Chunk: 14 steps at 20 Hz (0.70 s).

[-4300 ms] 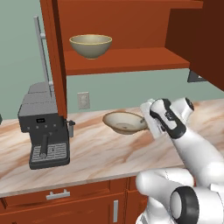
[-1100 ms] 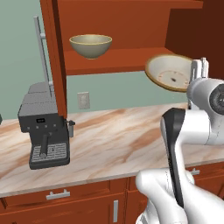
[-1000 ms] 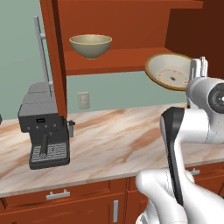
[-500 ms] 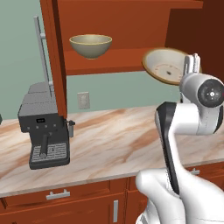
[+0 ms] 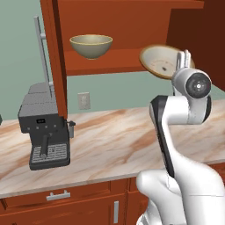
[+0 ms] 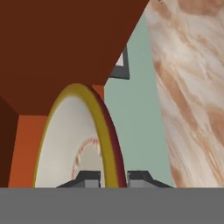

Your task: Open the cabinet. Pick the bowls from the counter and place them in the cabinet. Then close the cabinet.

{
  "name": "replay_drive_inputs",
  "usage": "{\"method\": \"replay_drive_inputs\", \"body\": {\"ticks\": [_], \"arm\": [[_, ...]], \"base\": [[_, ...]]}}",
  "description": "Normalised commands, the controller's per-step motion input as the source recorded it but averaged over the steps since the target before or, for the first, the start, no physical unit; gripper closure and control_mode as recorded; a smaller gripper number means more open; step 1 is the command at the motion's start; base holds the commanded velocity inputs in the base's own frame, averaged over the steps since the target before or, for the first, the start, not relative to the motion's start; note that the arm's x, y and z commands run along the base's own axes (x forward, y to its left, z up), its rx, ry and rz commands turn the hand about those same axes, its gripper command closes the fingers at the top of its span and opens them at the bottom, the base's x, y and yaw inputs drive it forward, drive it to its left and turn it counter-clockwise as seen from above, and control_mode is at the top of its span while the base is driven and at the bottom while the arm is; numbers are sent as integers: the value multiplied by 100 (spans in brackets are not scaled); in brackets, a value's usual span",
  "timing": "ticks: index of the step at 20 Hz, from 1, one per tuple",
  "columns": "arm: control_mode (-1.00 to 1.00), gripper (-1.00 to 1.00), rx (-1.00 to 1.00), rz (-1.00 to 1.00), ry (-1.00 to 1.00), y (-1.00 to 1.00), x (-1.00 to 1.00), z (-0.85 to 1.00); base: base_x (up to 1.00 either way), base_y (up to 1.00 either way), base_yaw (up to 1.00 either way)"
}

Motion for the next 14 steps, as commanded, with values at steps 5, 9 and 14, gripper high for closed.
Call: {"method": "replay_drive_inputs", "body": {"ticks": [5, 9, 14], "arm": [[-100, 100, 0, 0, 0, 0, 58, 0], [-100, 100, 0, 2, -3, 0, 50, 11], [-100, 100, -1, 2, -6, 0, 34, 25]], "base": [[0, 0, 0], [0, 0, 0], [0, 0, 0]]}}
